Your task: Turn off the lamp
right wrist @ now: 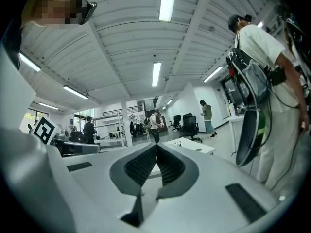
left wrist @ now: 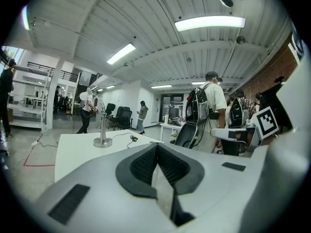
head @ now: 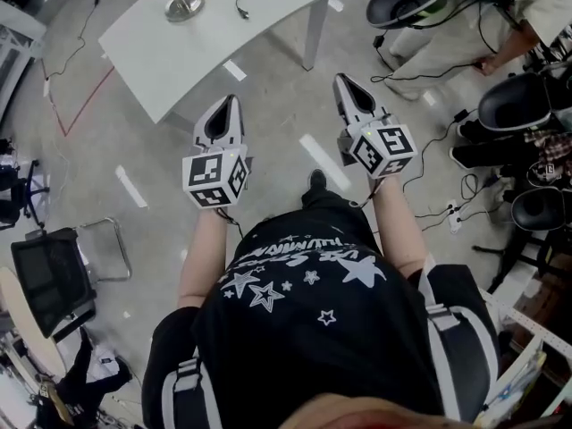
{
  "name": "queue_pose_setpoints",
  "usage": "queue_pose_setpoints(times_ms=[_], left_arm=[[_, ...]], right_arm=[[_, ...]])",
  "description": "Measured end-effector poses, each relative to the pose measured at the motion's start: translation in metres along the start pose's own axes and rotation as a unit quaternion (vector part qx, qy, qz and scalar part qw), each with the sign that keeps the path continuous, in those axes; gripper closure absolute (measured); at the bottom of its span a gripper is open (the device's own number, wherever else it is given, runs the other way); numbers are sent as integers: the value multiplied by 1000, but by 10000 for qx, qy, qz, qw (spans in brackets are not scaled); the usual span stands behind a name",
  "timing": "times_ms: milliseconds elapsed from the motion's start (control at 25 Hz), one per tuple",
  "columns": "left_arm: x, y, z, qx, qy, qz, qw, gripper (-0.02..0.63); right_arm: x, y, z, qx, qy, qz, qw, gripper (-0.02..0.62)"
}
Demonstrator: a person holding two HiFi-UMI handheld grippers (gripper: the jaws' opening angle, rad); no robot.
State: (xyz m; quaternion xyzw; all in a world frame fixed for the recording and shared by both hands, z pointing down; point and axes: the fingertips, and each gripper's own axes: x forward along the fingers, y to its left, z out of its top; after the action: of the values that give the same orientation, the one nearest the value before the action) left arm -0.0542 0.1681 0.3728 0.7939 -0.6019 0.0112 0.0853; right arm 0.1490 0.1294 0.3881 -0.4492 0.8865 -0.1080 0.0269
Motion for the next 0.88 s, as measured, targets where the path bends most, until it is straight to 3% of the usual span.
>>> queue_pose_setpoints(times_ms=[640, 880], left_arm=[[115, -40, 10, 89, 111, 657, 9977, 595], [115, -38, 12, 48, 51, 851, 9964, 595]], right_arm=[[62, -130, 9, 359, 192, 546, 9977, 589], [72, -124, 11, 312, 261, 817, 9958, 589]])
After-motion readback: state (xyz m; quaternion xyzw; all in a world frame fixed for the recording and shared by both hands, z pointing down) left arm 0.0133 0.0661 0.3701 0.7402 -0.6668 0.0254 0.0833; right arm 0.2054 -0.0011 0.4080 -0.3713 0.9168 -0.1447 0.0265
